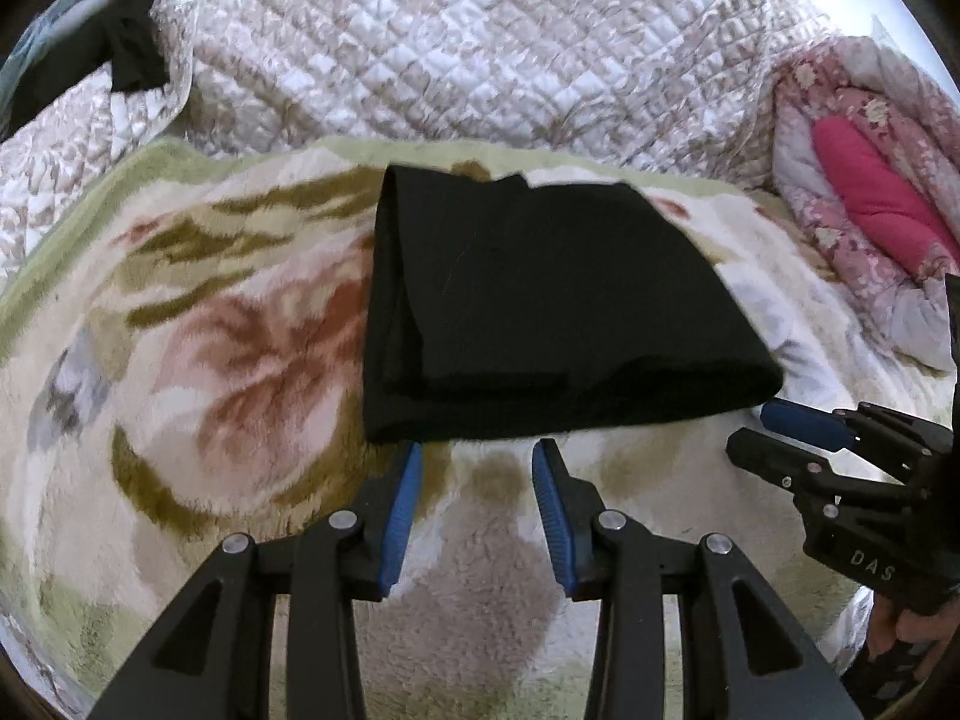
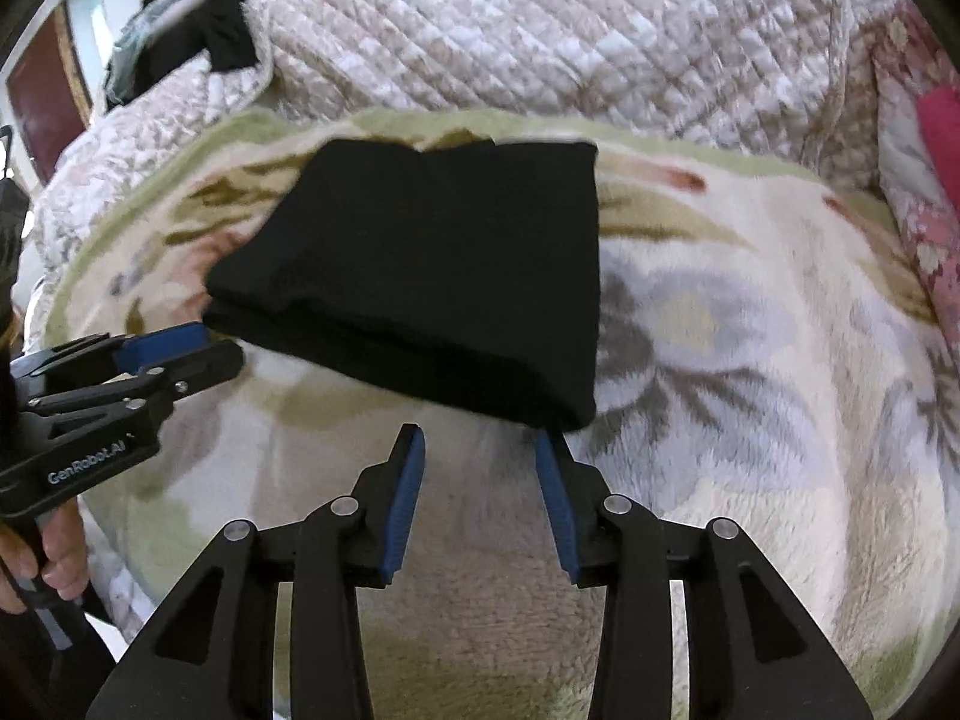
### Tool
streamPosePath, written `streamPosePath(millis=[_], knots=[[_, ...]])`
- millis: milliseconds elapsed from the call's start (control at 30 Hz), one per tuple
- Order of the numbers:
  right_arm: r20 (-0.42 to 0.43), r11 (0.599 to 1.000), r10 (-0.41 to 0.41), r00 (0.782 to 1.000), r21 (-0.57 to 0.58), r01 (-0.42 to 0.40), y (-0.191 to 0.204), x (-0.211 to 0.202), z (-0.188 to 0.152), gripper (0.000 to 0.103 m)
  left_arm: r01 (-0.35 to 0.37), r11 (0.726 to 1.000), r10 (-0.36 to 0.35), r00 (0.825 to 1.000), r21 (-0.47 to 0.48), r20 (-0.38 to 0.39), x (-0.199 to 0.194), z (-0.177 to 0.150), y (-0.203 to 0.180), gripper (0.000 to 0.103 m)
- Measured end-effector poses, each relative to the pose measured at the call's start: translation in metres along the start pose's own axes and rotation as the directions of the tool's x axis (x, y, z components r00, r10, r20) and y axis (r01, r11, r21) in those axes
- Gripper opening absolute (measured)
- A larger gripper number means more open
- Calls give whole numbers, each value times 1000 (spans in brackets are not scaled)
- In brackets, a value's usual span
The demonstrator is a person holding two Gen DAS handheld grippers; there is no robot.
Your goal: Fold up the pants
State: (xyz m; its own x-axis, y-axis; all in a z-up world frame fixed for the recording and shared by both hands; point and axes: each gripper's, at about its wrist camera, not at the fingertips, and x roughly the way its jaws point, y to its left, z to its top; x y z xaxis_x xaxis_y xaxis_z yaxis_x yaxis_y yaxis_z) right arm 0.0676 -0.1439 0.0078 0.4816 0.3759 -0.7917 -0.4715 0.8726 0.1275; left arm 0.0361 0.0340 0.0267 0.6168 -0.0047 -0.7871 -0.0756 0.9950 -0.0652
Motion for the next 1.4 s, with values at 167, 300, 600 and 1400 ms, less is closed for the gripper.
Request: streamPosePath(millis=[167,300,600,1400], knots=[[-1,1000,-9,1000,-8,9,0,1,-1,42,-16,999,16,1000,28,-12,7,-4,-5,45],[-4,1000,-5,1000,-6,5,-1,2,0,44,-16,999,16,1000,48,-8,9,-5,-8,50],[-1,1000,-4,1000,-13,4,-1,4,0,45,-18,998,18,1000,57,-8,9,-5,-10,52],[3,1000,-7,1000,-17,7,1,3,0,46,-18,997,19,1000,72,-18,11,-6,-12,55]])
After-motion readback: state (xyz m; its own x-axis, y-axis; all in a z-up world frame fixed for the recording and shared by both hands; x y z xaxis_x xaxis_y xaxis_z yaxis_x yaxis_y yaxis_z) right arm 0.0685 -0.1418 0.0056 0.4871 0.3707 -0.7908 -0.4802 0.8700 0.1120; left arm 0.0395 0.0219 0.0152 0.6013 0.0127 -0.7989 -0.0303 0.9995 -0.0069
